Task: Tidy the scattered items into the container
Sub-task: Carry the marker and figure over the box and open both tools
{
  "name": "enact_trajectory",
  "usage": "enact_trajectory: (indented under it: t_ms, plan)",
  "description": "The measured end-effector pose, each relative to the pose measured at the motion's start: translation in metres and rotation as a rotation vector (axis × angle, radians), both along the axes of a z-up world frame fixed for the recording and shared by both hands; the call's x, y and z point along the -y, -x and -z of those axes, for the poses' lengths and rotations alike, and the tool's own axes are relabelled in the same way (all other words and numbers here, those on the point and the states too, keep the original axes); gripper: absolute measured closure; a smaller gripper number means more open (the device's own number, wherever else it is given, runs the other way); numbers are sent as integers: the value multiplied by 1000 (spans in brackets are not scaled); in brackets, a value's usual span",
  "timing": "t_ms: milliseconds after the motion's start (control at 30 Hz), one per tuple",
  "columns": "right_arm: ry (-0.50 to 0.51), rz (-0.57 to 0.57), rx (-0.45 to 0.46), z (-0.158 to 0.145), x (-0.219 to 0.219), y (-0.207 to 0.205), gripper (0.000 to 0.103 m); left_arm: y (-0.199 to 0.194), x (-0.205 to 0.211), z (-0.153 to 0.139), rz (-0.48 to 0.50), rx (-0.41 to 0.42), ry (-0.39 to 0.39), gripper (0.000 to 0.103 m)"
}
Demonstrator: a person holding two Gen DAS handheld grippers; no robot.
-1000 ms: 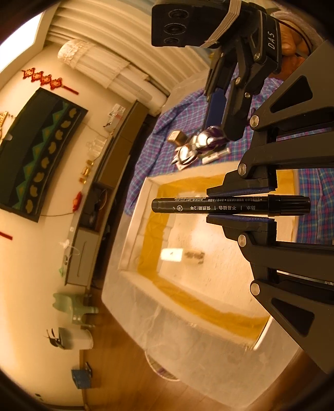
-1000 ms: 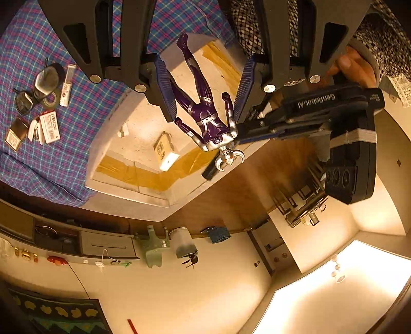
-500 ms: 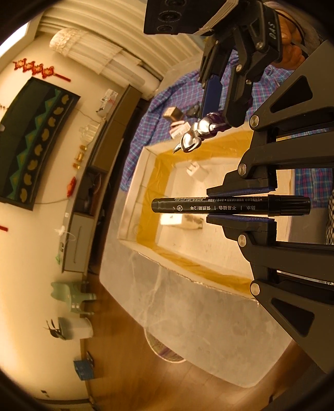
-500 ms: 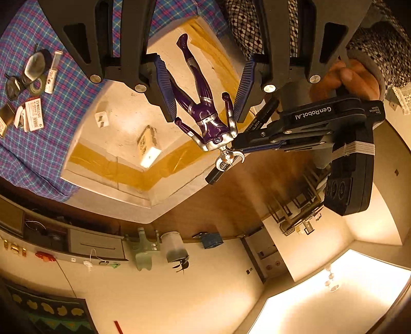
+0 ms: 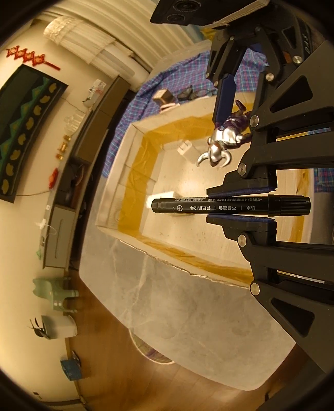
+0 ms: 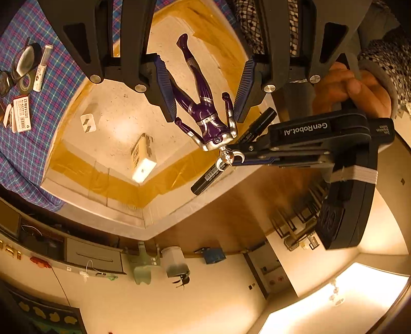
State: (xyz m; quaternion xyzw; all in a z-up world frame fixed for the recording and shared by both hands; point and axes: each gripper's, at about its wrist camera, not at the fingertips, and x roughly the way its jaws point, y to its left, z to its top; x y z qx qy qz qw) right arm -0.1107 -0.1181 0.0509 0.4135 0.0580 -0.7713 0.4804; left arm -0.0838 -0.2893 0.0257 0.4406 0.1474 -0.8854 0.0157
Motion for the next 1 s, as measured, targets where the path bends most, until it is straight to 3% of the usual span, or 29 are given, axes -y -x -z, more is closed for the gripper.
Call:
enact_trajectory:
  t_ms: [567,633,667,833,900,933,1000]
  plan:
    - [-133,-11,35,38,35,10,56,25,7,35,25,112,87,89]
    - [-146,-13,42,41,38,11,58,27,7,36,27,113,89,89]
    - [-155,-14,46,44,39,11,66,27,7,36,29,115,92,89]
    - [-177,-11,58,50,40,11,67,28,6,37,26,120,122,88]
    - [-177,-10,61,50,39,11,67,28,5,36,21,119,141,81]
    - [-177,-8,60,50,38,11,67,27,4,36,15,117,146,66]
    - [-174,-7,61,50,36,10,67,26,5,35,7,114,143,64]
